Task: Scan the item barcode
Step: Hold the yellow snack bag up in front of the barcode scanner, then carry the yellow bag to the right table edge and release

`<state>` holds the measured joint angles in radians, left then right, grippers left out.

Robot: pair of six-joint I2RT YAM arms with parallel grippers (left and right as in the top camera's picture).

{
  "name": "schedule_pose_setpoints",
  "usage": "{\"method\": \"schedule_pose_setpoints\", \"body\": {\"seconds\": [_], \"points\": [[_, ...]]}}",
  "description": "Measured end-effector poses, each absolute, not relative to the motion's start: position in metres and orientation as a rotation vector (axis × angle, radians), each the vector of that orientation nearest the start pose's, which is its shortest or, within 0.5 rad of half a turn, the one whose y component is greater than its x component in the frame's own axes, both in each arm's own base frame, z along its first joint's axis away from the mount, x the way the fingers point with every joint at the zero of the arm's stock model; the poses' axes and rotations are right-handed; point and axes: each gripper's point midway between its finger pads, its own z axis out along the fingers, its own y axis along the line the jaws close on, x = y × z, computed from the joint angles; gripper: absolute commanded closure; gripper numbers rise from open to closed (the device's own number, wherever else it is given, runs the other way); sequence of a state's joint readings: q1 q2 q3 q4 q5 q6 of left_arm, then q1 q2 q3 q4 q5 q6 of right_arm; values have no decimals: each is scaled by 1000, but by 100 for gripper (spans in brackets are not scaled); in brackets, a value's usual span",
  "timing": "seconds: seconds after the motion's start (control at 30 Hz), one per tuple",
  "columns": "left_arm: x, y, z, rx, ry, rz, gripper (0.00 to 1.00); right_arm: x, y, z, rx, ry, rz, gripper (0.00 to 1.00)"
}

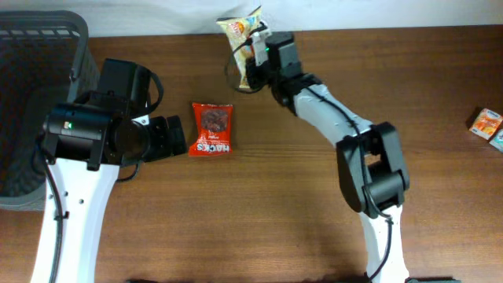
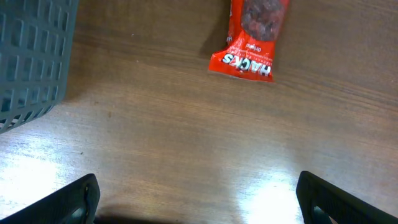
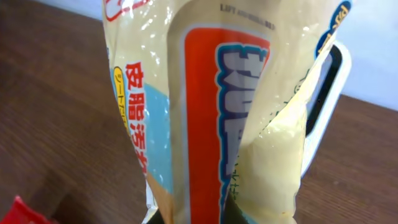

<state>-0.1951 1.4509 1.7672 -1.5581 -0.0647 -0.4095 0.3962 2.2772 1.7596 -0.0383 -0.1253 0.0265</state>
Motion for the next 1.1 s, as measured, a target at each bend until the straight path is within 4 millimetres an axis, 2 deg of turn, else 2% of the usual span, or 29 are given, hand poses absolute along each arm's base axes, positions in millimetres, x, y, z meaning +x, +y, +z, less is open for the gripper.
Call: {"method": "schedule_pose_setpoints", "body": {"seconds": [0.07, 0.23, 0.3, 0.43, 0.53, 0.67, 0.73, 0.77, 0.8, 0.83, 0.87, 1.1], "points": [[279, -44, 276, -316, 2791, -52, 1, 588, 266, 121, -439, 2072, 328, 96], [279, -44, 276, -316, 2791, -52, 1, 610, 221, 132, -254, 2032, 49, 96], [279, -44, 276, -316, 2791, -52, 1, 612, 214, 131, -230, 2031, 13, 96], [279, -44, 276, -315, 2791, -52, 1, 614, 219, 116, -189, 2041, 47, 96], [279, -44, 276, -316, 2791, -52, 1, 615, 223, 116, -182, 2028, 63, 96], [279, -44, 276, -315, 2791, -52, 1, 610, 232, 110, -201, 2059, 123, 96], [279, -44, 276, -315, 2791, -52, 1, 603, 232, 100, -225, 2122, 124, 96], [279, -44, 276, -316, 2791, -51, 1, 602, 234, 103, -239, 2150, 132, 96], [279, -44, 276, -315, 2792, -52, 1, 605, 239, 114, -246, 2139, 156, 96], [279, -44, 276, -315, 2791, -52, 1, 612, 245, 136, -247, 2095, 185, 96], [279, -44, 276, -316, 2791, -52, 1, 613, 247, 142, -247, 2084, 194, 96], [279, -44, 276, -316, 2790, -52, 1, 609, 242, 128, -237, 2141, 200, 96]]}}
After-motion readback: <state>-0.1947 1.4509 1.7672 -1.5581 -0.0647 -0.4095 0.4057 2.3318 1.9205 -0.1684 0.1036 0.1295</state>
